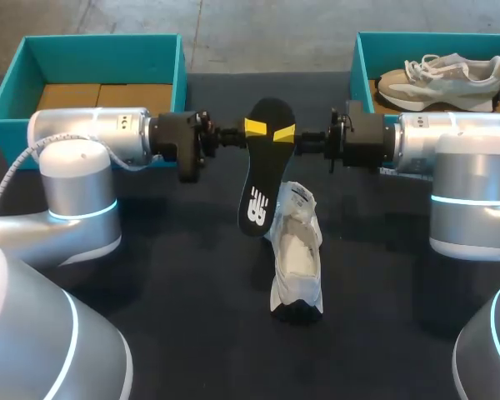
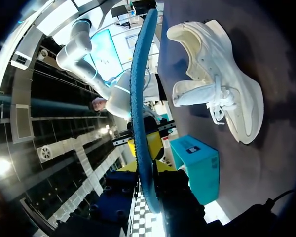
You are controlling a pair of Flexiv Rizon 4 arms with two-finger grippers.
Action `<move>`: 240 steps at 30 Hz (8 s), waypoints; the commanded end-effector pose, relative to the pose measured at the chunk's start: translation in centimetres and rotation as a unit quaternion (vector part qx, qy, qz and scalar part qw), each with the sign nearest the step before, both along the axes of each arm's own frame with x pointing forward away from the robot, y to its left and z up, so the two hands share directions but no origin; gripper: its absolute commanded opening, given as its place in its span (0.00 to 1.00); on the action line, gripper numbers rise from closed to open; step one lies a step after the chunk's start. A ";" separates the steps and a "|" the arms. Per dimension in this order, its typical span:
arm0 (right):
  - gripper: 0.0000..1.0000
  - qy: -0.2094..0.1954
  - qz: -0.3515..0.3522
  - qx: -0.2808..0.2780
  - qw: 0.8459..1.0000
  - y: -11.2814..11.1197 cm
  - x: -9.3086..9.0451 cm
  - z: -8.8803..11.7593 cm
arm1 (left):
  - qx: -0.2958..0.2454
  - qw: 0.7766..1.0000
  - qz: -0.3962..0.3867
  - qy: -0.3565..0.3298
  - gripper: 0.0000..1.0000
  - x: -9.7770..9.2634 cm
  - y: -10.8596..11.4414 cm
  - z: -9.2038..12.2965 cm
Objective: Take the shoe out of the shoebox, open the shoe tongue, remove and reinsert the insole, then place the shoe into the shoebox
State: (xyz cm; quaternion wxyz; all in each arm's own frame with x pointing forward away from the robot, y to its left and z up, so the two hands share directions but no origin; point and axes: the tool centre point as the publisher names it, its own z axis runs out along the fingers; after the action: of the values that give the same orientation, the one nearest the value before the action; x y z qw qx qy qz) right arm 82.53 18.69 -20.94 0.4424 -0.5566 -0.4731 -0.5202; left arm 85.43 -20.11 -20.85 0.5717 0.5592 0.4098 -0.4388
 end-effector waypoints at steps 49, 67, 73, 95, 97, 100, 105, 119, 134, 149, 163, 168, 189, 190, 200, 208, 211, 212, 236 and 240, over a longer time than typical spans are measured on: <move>1.00 -0.009 -0.048 -0.083 0.995 -6.6 -2.5 1.1 | 0.004 0.999 0.010 0.034 0.00 -1.5 0.4 0.7; 1.00 0.002 -0.067 -0.238 0.969 -15.8 -8.8 1.4 | 0.026 0.994 0.033 0.100 0.00 -6.4 1.5 -0.2; 1.00 -0.002 -0.061 -0.275 0.959 -17.7 -10.6 1.9 | 0.029 0.991 0.039 0.127 0.00 -8.2 1.3 -0.4; 1.00 0.009 -0.064 -0.301 0.951 -18.8 -11.8 2.2 | 0.063 0.977 0.051 0.197 0.00 -10.3 1.2 -0.2; 1.00 0.009 -0.064 -0.301 0.951 -18.8 -11.8 2.2 | 0.063 0.977 0.051 0.197 0.00 -10.3 1.2 -0.2; 1.00 0.010 -0.075 -0.309 0.948 -19.8 -12.1 2.2 | 0.070 0.975 0.052 0.206 0.00 -11.0 1.0 -0.3; 1.00 0.016 -0.083 -0.327 0.941 -21.2 -13.1 2.3 | 0.073 0.968 0.058 0.232 0.00 -12.0 1.1 -0.4; 1.00 0.022 -0.064 -0.382 0.922 -24.1 -13.8 2.1 | 0.102 0.949 0.039 0.297 0.00 -15.0 0.9 -2.2; 1.00 0.049 -0.031 -0.377 0.924 -24.8 -13.7 1.9 | 0.097 0.930 0.022 0.354 0.00 -17.2 -0.6 -3.6; 1.00 0.049 -0.031 -0.377 0.924 -24.8 -13.7 1.9 | 0.074 0.890 0.017 0.450 0.00 -19.6 -1.7 -2.1; 1.00 0.049 -0.031 -0.377 0.924 -24.8 -13.7 1.9 | 0.077 0.840 -0.015 0.537 0.00 -22.5 -2.1 -3.2; 1.00 0.049 -0.031 -0.377 0.924 -24.8 -13.7 1.9 | 0.070 0.834 -0.021 0.548 0.00 -23.4 -2.1 -3.2; 1.00 0.049 -0.031 -0.377 0.924 -24.8 -13.7 1.9 | 0.029 0.796 -0.015 0.605 0.00 -23.2 -1.7 -5.7; 1.00 0.049 -0.031 -0.377 0.924 -24.8 -13.7 1.9 | 0.029 0.796 -0.015 0.605 0.00 -23.1 -1.7 -5.7; 1.00 0.049 -0.031 -0.377 0.924 -24.8 -13.7 1.9 | 0.026 0.794 -0.017 0.608 0.00 -22.9 -1.5 -5.7; 1.00 0.049 -0.031 -0.377 0.924 -24.8 -13.7 1.9 | 0.026 0.794 -0.017 0.608 0.00 -22.9 -1.5 -5.7; 1.00 0.049 -0.031 -0.377 0.924 -24.8 -13.7 1.9 | 0.028 0.796 -0.023 0.604 0.00 -23.0 -1.7 -5.8; 1.00 0.049 -0.031 -0.377 0.924 -24.8 -13.7 1.9 | 0.027 0.792 -0.032 0.609 0.00 -23.1 -1.8 -5.9; 1.00 0.049 -0.031 -0.377 0.924 -24.8 -13.7 1.9 | 0.034 0.799 -0.072 0.596 0.00 -21.1 -3.7 -8.0; 1.00 0.049 -0.031 -0.377 0.924 -24.8 -13.7 1.9 | 0.046 0.804 -0.072 0.588 0.00 -20.9 -4.0 -8.8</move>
State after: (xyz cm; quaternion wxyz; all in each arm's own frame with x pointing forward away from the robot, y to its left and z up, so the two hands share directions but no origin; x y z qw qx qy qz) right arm 68.91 -6.22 -19.02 0.2069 -0.7202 -0.5953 -0.2900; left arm 64.14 -23.37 -29.16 0.1635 0.2393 0.6485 -0.7038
